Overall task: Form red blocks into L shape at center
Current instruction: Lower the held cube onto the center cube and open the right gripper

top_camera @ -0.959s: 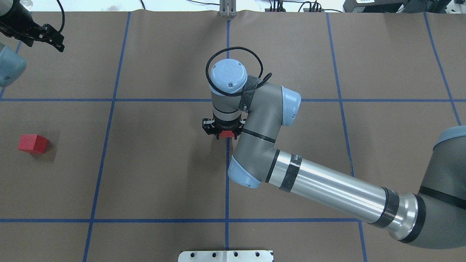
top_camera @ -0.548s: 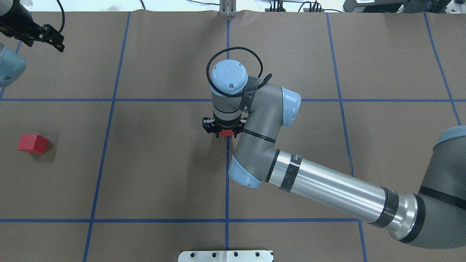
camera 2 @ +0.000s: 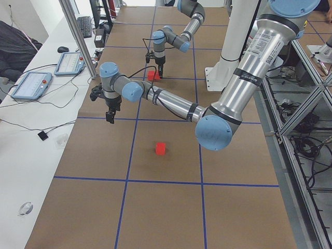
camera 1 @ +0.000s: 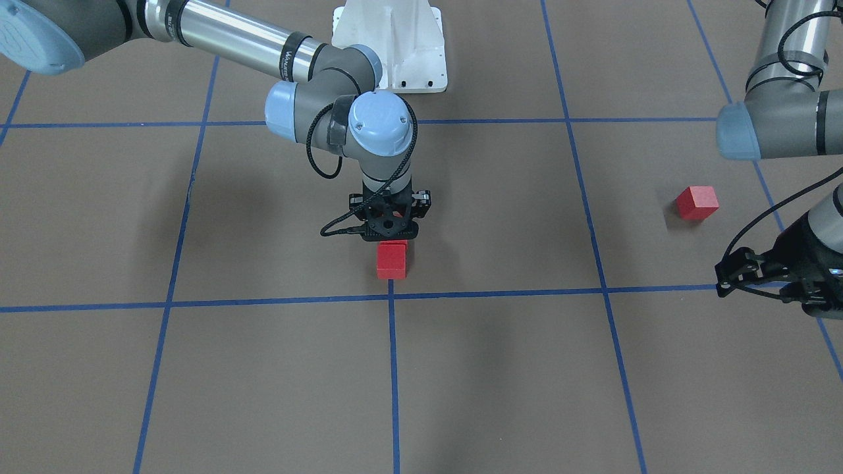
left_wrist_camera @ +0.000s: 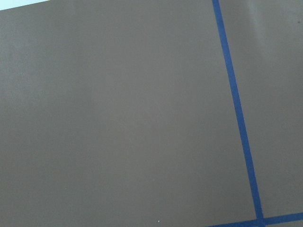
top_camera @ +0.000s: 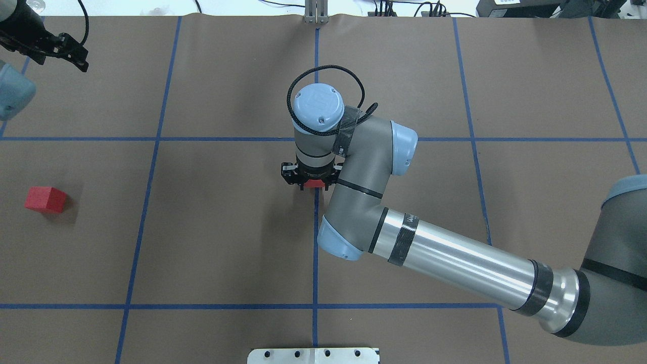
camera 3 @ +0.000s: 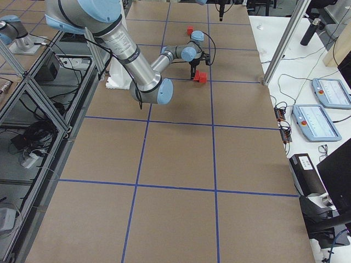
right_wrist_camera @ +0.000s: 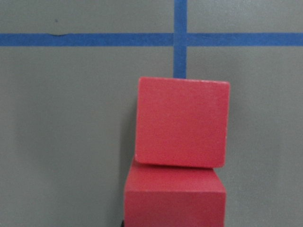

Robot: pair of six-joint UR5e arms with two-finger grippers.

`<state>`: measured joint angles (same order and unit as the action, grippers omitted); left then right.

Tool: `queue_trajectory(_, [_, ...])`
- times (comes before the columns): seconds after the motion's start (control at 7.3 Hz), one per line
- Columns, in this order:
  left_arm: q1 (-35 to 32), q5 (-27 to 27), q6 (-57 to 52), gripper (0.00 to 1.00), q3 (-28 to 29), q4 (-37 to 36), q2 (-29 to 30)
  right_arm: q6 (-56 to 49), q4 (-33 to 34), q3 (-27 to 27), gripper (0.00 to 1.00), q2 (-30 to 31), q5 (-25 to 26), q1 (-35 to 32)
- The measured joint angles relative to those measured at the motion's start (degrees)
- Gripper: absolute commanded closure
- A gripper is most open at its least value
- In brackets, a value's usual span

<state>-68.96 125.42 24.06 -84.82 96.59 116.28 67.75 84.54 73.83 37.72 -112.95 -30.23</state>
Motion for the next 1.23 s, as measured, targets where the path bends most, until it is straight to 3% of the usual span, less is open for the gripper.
queue_trajectory(1.23, [0.1,0.0,-0.1,0.0,0.3,0.0,0.1,-0.1,-1.8,-0.8,1.0,0.4,0.8,0.0])
